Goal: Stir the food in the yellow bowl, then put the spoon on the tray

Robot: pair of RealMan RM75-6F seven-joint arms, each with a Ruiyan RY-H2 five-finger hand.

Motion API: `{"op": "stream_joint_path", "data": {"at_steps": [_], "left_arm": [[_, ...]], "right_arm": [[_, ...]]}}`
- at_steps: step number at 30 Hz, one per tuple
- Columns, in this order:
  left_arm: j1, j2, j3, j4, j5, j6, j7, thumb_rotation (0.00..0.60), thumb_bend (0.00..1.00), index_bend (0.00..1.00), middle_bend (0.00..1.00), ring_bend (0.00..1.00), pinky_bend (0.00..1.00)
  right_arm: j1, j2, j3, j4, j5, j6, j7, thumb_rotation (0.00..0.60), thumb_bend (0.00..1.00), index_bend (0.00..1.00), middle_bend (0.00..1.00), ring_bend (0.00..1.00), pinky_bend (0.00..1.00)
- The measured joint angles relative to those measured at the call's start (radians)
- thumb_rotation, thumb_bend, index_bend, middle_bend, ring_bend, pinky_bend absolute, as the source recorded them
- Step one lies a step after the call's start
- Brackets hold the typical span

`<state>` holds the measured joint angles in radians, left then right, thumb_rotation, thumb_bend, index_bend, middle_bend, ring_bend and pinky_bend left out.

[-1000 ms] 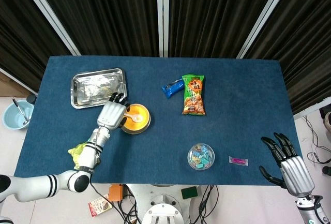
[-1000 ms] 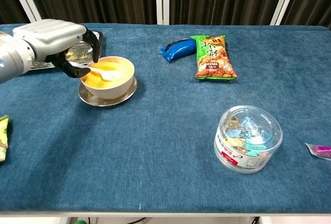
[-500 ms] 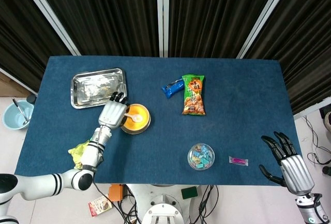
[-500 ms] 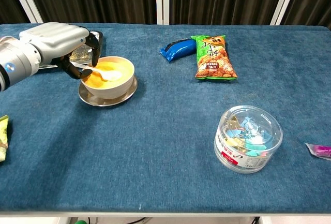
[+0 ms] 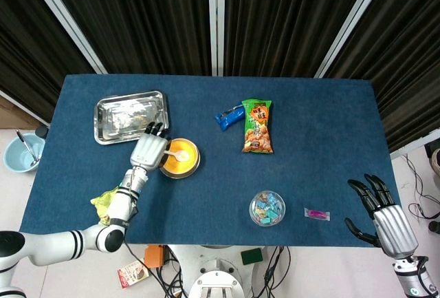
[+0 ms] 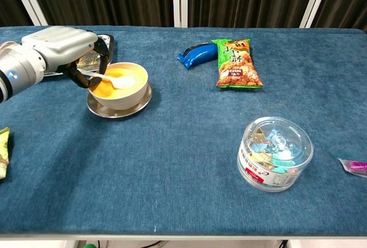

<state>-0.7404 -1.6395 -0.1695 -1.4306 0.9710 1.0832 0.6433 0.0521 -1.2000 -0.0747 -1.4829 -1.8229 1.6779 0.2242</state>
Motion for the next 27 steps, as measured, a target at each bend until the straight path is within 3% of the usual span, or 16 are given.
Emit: {"op": "stream_joint_path", "data": {"at_steps": [10,19,27], "left_arm": [[0.002,0.054,0.013,-0.069,0.018,0.025,0.059,0.6,0.45,0.54,0.27,0.1,0.12],[-0.015,0.094,0.043,-0.154,0.043,0.124,0.323,0.6,0.45,0.55,0.38,0.23,0.18],[-0.037,0.033,0.095,-0.13,0.107,0.206,0.557,0.6,0.45,0.56,0.43,0.31,0.21]], "right_arm": [[-0.006,0.0,-0.002,0.0,-0.008,0.015,0.0,0.6,0.29,0.12,0.14,0.0,0.07],[-0.003,-0.008,-0.001,0.023,-0.006,0.013,0.024,0.6,0.29,0.12,0.14,0.0,0.07],[-0.001,-0.014,-0.001,0.043,0.004,0.009,0.047,0.6,0.29,0.12,0.14,0.0,0.07]]}}
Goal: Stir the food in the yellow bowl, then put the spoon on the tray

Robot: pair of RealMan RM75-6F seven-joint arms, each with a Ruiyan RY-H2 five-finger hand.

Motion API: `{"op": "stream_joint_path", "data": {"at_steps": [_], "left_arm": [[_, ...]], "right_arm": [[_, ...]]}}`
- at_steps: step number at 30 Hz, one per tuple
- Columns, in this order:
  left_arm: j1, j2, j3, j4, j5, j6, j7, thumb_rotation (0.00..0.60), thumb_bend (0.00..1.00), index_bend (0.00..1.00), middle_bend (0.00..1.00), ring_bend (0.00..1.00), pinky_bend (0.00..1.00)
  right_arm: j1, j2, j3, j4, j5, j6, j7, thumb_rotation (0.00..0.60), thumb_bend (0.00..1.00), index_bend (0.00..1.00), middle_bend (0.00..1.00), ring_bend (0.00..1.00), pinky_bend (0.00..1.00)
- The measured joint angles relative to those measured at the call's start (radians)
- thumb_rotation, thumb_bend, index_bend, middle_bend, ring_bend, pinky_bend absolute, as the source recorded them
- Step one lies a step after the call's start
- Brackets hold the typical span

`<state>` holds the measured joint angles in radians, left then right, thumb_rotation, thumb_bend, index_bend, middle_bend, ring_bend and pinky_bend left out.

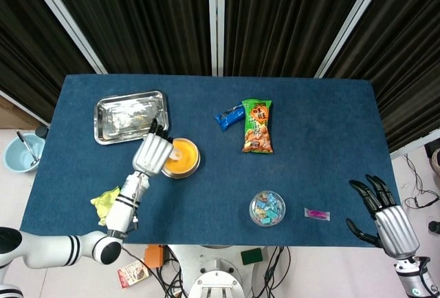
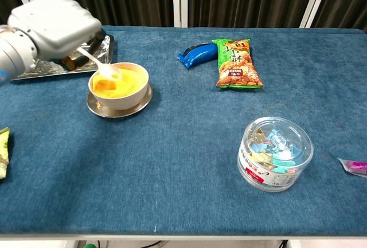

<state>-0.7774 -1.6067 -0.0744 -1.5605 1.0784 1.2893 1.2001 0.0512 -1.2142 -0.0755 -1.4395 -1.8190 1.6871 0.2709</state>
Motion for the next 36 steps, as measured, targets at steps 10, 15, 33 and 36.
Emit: {"op": "stream_joint_path", "data": {"at_steps": [10,15,33,36], "left_arm": [[-0.042,-0.058,0.032,0.041,0.034,0.015,0.256,0.6,0.45,0.56,0.45,0.31,0.22],[-0.055,-0.064,0.04,0.042,0.037,0.02,0.35,0.6,0.45,0.57,0.45,0.31,0.22],[-0.063,-0.088,0.072,0.123,0.064,0.022,0.502,0.6,0.45,0.58,0.45,0.31,0.24],[-0.062,-0.108,0.072,0.145,0.068,0.012,0.495,0.6,0.45,0.58,0.45,0.31,0.24]], "right_arm": [[0.0,-0.009,0.0,0.021,0.011,-0.003,0.02,0.6,0.29,0.12,0.14,0.0,0.07],[-0.001,-0.009,0.001,0.025,0.015,-0.002,0.025,0.6,0.29,0.12,0.14,0.0,0.07],[0.001,-0.008,0.002,0.026,0.025,-0.012,0.027,0.6,0.29,0.12,0.14,0.0,0.07],[0.001,-0.008,0.001,0.025,0.027,-0.012,0.027,0.6,0.29,0.12,0.14,0.0,0.07]]}}
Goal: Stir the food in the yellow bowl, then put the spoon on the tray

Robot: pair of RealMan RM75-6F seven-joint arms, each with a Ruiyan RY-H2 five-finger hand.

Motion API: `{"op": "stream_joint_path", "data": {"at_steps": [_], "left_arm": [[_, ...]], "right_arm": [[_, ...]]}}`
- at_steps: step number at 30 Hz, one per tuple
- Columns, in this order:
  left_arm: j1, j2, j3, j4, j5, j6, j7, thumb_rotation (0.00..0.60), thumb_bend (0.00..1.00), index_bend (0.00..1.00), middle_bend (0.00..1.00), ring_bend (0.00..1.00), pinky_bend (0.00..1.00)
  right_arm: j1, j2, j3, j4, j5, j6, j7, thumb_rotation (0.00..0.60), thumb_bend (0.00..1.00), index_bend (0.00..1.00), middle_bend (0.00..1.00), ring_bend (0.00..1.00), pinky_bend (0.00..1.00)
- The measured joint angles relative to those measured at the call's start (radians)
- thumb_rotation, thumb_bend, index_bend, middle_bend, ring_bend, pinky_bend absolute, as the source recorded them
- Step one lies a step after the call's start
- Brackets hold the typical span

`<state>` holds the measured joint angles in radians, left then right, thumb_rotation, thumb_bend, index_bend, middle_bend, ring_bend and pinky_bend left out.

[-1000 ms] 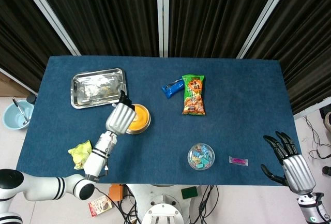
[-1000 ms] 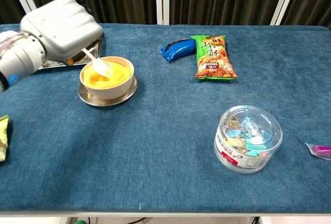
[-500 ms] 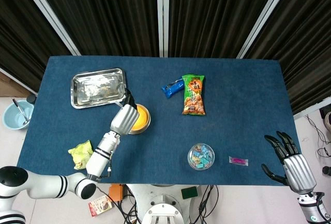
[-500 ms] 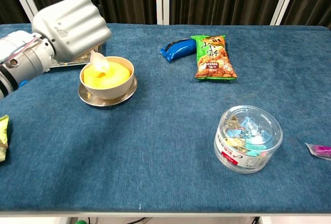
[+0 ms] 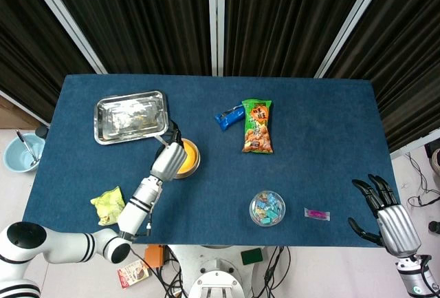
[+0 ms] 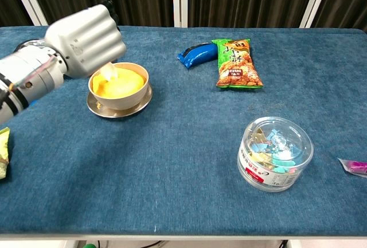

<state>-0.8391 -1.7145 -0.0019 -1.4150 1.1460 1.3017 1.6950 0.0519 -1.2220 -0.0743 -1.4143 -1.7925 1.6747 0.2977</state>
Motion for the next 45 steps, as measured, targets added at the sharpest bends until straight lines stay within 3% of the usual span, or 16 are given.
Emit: {"op": "stream_joint_path", "data": {"at_steps": [7,22,31,38,45], "left_arm": [[0.008,-0.025,-0.003,0.025,0.007,-0.022,-0.069,0.6,0.45,0.59,0.44,0.31,0.24],[0.091,-0.009,-0.076,0.023,-0.025,-0.024,-0.447,0.6,0.45,0.59,0.41,0.28,0.24],[0.15,0.048,-0.113,-0.038,-0.046,-0.013,-0.625,0.6,0.45,0.59,0.41,0.28,0.24],[0.168,0.093,-0.125,-0.118,-0.029,0.027,-0.63,0.6,0.46,0.59,0.41,0.28,0.25],[0.145,0.085,-0.092,-0.09,0.034,0.062,-0.399,0.6,0.46,0.59,0.41,0.28,0.25]], "right_arm": [[-0.002,0.002,-0.002,-0.003,0.002,-0.002,-0.003,0.6,0.29,0.12,0.14,0.0,0.07],[0.0,0.011,0.0,-0.037,-0.004,-0.005,-0.034,0.6,0.29,0.12,0.14,0.0,0.07],[0.002,0.016,0.001,-0.059,-0.008,-0.008,-0.056,0.6,0.29,0.12,0.14,0.0,0.07],[-0.001,0.017,0.002,-0.06,-0.008,-0.004,-0.055,0.6,0.29,0.12,0.14,0.0,0.07],[-0.007,0.017,0.003,-0.048,-0.003,0.005,-0.042,0.6,0.29,0.12,0.14,0.0,0.07]]}}
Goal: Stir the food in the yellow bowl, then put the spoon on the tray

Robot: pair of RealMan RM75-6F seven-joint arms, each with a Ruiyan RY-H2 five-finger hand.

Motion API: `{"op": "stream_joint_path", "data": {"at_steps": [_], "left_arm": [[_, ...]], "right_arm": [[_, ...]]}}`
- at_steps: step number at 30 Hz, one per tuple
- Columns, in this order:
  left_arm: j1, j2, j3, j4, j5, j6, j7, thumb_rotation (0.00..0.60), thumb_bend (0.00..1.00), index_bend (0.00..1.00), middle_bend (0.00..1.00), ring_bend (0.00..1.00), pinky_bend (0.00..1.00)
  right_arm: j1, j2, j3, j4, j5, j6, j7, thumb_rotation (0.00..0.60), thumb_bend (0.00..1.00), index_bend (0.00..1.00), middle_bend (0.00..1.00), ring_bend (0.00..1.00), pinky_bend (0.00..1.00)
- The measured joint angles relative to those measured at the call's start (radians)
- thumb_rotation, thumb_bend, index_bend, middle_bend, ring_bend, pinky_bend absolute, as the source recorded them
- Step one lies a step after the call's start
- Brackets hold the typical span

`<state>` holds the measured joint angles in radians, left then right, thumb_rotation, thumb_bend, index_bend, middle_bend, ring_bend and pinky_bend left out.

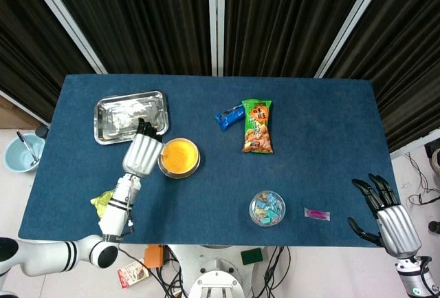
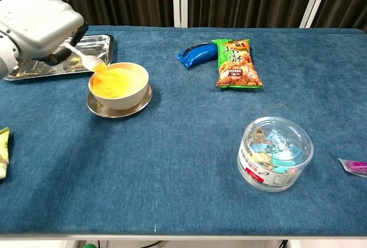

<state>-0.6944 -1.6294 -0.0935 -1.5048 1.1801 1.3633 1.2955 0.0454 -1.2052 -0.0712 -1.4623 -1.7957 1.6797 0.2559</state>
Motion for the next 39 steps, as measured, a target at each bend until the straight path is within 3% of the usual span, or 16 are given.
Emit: {"op": "stream_joint_path", "data": {"at_steps": [8,17,27,39], "left_arm": [[-0.046,-0.068,0.052,0.092,0.092,0.004,0.284,0.6,0.46,0.6,0.43,0.28,0.26],[-0.062,-0.141,0.058,0.201,0.079,-0.047,0.37,0.6,0.46,0.6,0.43,0.28,0.32],[-0.056,-0.194,0.057,0.253,0.08,-0.073,0.34,0.6,0.46,0.61,0.43,0.28,0.33],[-0.032,-0.203,0.011,0.242,0.072,-0.091,0.1,0.6,0.46,0.62,0.41,0.26,0.33]], "right_arm": [[-0.003,-0.005,0.002,0.02,0.009,0.001,0.022,0.6,0.29,0.12,0.14,0.0,0.07],[0.001,-0.008,0.004,0.031,0.015,-0.009,0.033,0.6,0.29,0.12,0.14,0.0,0.07],[0.001,-0.01,0.004,0.034,0.02,-0.014,0.035,0.6,0.29,0.12,0.14,0.0,0.07],[-0.004,-0.006,0.004,0.033,0.021,-0.007,0.035,0.6,0.29,0.12,0.14,0.0,0.07]]}}
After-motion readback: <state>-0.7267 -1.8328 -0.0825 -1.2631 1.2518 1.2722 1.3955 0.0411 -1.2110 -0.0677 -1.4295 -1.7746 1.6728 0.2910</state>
